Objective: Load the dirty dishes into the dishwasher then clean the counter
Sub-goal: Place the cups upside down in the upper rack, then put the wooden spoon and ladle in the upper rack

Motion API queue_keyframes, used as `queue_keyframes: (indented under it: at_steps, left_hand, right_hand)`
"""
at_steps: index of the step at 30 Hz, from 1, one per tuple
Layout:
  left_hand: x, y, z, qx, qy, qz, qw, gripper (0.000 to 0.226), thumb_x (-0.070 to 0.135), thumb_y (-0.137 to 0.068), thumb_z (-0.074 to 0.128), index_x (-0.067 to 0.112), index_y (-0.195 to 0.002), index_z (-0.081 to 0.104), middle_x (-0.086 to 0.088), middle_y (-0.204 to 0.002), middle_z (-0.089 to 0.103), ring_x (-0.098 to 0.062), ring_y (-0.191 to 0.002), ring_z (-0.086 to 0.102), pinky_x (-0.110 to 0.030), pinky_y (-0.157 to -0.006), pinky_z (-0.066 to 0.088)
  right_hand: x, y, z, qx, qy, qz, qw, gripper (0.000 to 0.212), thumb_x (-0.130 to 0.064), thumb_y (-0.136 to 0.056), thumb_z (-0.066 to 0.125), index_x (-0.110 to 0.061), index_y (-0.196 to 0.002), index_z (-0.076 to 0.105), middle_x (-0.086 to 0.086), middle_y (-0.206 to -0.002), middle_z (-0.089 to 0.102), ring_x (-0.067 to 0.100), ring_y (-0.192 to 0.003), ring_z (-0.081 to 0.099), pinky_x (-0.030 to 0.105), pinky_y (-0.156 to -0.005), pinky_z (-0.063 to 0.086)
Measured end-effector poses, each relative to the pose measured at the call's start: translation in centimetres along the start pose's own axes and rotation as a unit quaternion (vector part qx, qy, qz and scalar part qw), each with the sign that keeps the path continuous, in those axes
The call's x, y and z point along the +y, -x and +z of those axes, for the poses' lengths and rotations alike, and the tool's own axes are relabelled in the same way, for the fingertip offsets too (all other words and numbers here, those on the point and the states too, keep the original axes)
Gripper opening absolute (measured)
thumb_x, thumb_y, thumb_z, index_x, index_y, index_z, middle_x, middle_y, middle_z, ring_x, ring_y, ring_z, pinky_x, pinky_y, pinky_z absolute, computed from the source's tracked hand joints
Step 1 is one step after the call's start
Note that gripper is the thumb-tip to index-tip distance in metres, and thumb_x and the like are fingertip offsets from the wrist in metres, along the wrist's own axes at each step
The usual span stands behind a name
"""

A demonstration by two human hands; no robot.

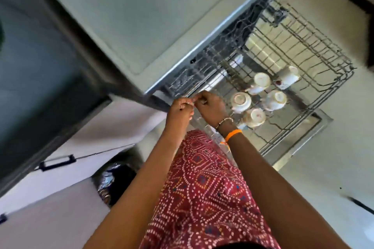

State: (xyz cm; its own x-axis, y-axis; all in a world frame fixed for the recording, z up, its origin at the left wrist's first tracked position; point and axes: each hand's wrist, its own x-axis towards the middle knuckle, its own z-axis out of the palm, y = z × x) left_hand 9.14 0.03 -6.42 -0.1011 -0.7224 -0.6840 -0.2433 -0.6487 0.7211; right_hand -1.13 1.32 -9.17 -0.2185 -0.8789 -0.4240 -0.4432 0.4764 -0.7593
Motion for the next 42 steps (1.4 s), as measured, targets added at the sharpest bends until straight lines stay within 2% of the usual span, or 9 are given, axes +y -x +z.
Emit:
queue_keyframes:
  at_steps: [3, 6, 12, 16, 24, 28, 33, 39, 42]
  left_hand:
    - [-2.6, 4.5, -6.2, 0.073, 0.036, 0.018, 0.997, 0.026, 0.003, -0.093, 0.046, 0.025, -0.082, 0.055, 0.004, -0.077, 0.056, -0.008, -0.068, 0.052, -0.017, -0.063, 0.044]
    - [-5.3, 7.9, -12.3, 0.132, 0.073, 0.018, 0.988, 0.024, 0.006, -0.092, 0.048, 0.026, -0.083, 0.057, 0.001, -0.087, 0.061, -0.012, -0.074, 0.057, -0.017, -0.064, 0.046]
    - [-9.3, 14.7, -23.8, 0.235, 0.145, 0.064, 0.959, 0.018, 0.011, -0.094, 0.048, 0.023, -0.087, 0.059, -0.004, -0.095, 0.059, -0.016, -0.081, 0.057, -0.024, -0.071, 0.05]
    - [-9.7, 17.9, -30.7, 0.307, 0.167, 0.094, 0.932, 0.013, 0.011, -0.096, 0.046, 0.015, -0.099, 0.058, -0.004, -0.094, 0.061, -0.018, -0.085, 0.058, -0.03, -0.081, 0.051]
    - [-9.5, 20.1, -40.6, 0.382, 0.271, 0.143, 0.872, 0.021, 0.004, -0.093, 0.047, 0.019, -0.086, 0.059, -0.001, -0.076, 0.056, -0.01, -0.068, 0.053, -0.022, -0.07, 0.049]
    - [-7.7, 17.7, -44.4, 0.385, 0.283, 0.156, 0.864, 0.019, 0.004, -0.094, 0.046, 0.017, -0.087, 0.059, -0.001, -0.078, 0.056, -0.009, -0.071, 0.055, -0.021, -0.073, 0.051]
    - [-3.4, 12.9, -47.7, 0.339, 0.248, 0.108, 0.901, 0.012, 0.009, -0.095, 0.047, 0.014, -0.097, 0.058, -0.003, -0.09, 0.06, -0.011, -0.083, 0.059, -0.024, -0.085, 0.049]
    - [2.1, 7.2, -50.6, 0.314, 0.222, 0.088, 0.919, 0.041, 0.014, -0.096, 0.046, 0.01, -0.137, 0.04, -0.006, -0.113, 0.056, -0.015, -0.101, 0.057, -0.026, -0.091, 0.044]
    - [4.4, 5.2, -51.4, 0.323, 0.214, 0.086, 0.918, 0.023, 0.012, -0.095, 0.045, 0.025, -0.113, 0.048, -0.004, -0.095, 0.057, -0.019, -0.096, 0.055, -0.031, -0.085, 0.043]
  right_hand:
    - [-3.0, 3.1, 4.4, -0.064, 0.005, -0.043, 0.997, 0.016, -0.015, -0.088, 0.057, -0.005, -0.097, 0.065, 0.015, -0.096, 0.068, 0.024, -0.091, 0.062, 0.028, -0.077, 0.041]
    - [-6.0, 6.1, 8.8, -0.11, -0.009, -0.081, 0.991, 0.011, -0.012, -0.087, 0.058, -0.004, -0.087, 0.065, 0.003, -0.073, 0.061, -0.004, -0.057, 0.055, 0.026, -0.065, 0.042]
    - [-14.7, 12.0, 18.4, -0.211, -0.005, -0.175, 0.962, 0.014, -0.013, -0.09, 0.055, -0.001, -0.089, 0.062, 0.002, -0.069, 0.058, 0.01, -0.054, 0.051, 0.014, -0.046, 0.042]
    - [-20.7, 14.5, 24.4, -0.234, -0.019, -0.242, 0.941, 0.009, -0.012, -0.091, 0.054, -0.007, -0.085, 0.059, 0.0, -0.066, 0.056, 0.004, -0.049, 0.05, 0.011, -0.043, 0.04]
    - [-29.2, 15.4, 32.4, -0.264, -0.035, -0.287, 0.92, 0.008, -0.014, -0.091, 0.054, -0.015, -0.084, 0.056, -0.002, -0.063, 0.058, -0.001, -0.037, 0.046, 0.013, -0.038, 0.037]
    - [-33.2, 11.8, 34.6, -0.192, -0.013, -0.313, 0.93, 0.009, -0.013, -0.089, 0.055, -0.017, -0.083, 0.06, 0.001, -0.074, 0.064, 0.002, -0.06, 0.054, 0.013, -0.058, 0.041]
    - [-37.5, 4.7, 35.2, -0.091, 0.102, -0.344, 0.929, 0.016, -0.009, -0.083, 0.057, -0.006, -0.098, 0.062, 0.014, -0.106, 0.059, 0.032, -0.101, 0.053, 0.032, -0.091, 0.034]
    - [-41.0, -0.3, 36.5, -0.117, 0.112, -0.306, 0.938, 0.046, -0.01, -0.084, 0.059, 0.002, -0.125, 0.044, 0.02, -0.121, 0.053, 0.034, -0.111, 0.051, 0.039, -0.099, 0.038]
    - [-42.8, -1.2, 37.5, -0.143, 0.08, -0.273, 0.948, 0.059, -0.014, -0.085, 0.06, 0.0, -0.135, 0.032, 0.018, -0.115, 0.059, 0.032, -0.108, 0.056, 0.041, -0.096, 0.042]
